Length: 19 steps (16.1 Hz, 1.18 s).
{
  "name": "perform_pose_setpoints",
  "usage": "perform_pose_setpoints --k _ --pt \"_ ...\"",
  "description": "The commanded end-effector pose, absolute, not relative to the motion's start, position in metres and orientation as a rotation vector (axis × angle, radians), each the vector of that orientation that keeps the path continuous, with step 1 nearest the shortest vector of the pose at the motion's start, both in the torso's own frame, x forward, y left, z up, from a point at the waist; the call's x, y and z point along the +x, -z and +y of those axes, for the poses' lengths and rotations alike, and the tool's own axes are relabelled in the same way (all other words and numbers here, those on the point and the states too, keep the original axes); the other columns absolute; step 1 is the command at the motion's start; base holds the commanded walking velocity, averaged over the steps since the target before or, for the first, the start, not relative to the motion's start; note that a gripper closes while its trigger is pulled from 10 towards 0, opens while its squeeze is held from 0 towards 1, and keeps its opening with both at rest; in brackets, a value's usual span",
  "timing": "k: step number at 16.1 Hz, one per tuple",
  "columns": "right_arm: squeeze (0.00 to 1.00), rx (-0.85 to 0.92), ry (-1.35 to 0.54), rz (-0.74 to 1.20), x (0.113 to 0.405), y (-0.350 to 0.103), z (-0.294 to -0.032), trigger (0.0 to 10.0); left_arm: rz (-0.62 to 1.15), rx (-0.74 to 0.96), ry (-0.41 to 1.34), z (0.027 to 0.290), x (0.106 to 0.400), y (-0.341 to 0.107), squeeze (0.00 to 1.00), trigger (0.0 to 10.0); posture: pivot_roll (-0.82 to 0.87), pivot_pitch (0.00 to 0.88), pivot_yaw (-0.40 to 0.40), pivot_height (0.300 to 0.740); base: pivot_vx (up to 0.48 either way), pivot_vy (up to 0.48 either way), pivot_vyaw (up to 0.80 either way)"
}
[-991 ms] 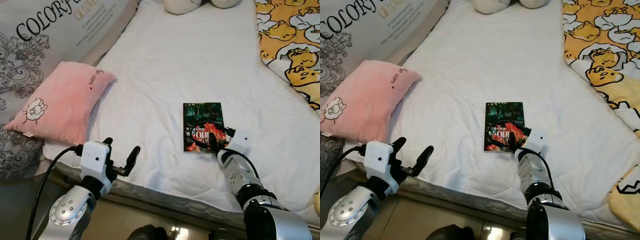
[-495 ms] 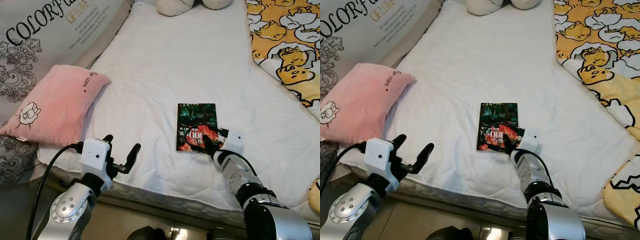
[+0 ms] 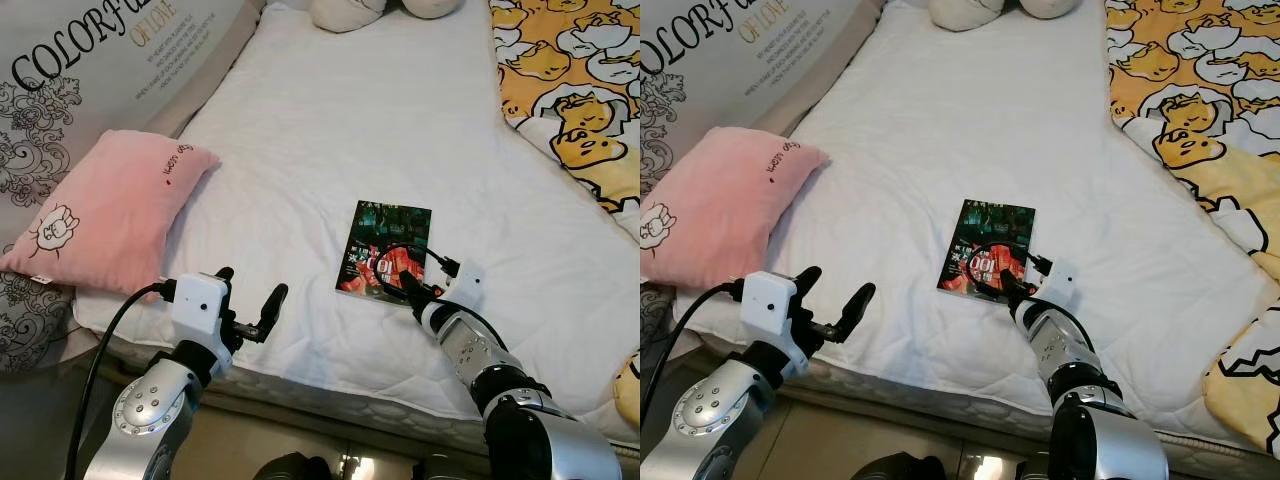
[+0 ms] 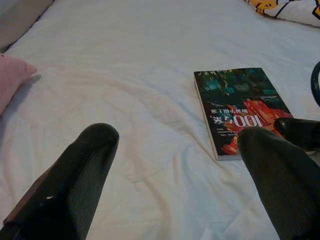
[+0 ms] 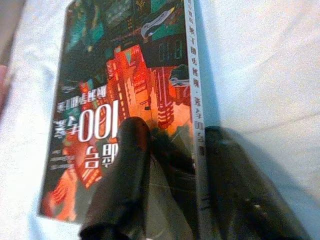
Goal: Clean up the room
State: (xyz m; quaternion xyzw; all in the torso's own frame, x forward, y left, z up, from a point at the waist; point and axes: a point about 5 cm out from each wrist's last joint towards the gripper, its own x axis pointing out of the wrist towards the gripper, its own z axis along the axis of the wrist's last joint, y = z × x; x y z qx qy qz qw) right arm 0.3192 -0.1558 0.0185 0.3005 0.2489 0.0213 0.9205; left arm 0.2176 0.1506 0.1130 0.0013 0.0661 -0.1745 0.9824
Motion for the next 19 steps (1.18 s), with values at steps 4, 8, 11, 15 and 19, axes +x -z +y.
perform_pose_setpoints --k 4,8,11,15,19 --pt "0.05 0.650 -0.208 0.340 0.348 -0.066 -0.131 0.0 0.118 0.016 0.336 0.151 0.228 -0.111 0.00 10.0 0.01 0.066 0.182 0.740 0.000 0.000 0.00" --pt "0.05 0.459 -0.257 0.154 0.357 -0.111 -0.146 0.0 0.072 0.003 0.326 0.145 0.244 -0.113 0.00 10.0 -0.03 0.003 0.154 0.740 0.000 0.000 0.00" --pt "0.04 0.226 -0.205 0.087 0.346 -0.121 -0.160 0.0 0.049 0.007 0.287 0.144 0.255 -0.109 0.00 10.0 -0.06 0.000 0.136 0.740 0.000 0.000 0.00" --pt "0.04 -0.158 -0.141 -0.012 0.309 -0.119 -0.170 0.0 0.070 -0.061 0.174 0.157 0.263 -0.095 0.00 10.0 -0.10 0.000 0.093 0.740 0.000 0.000 0.00" --pt "0.05 -0.276 -0.066 -0.055 0.310 -0.116 -0.172 0.0 0.015 -0.034 0.144 0.163 0.284 -0.099 0.00 10.0 -0.12 0.000 0.101 0.740 0.000 0.000 0.00"
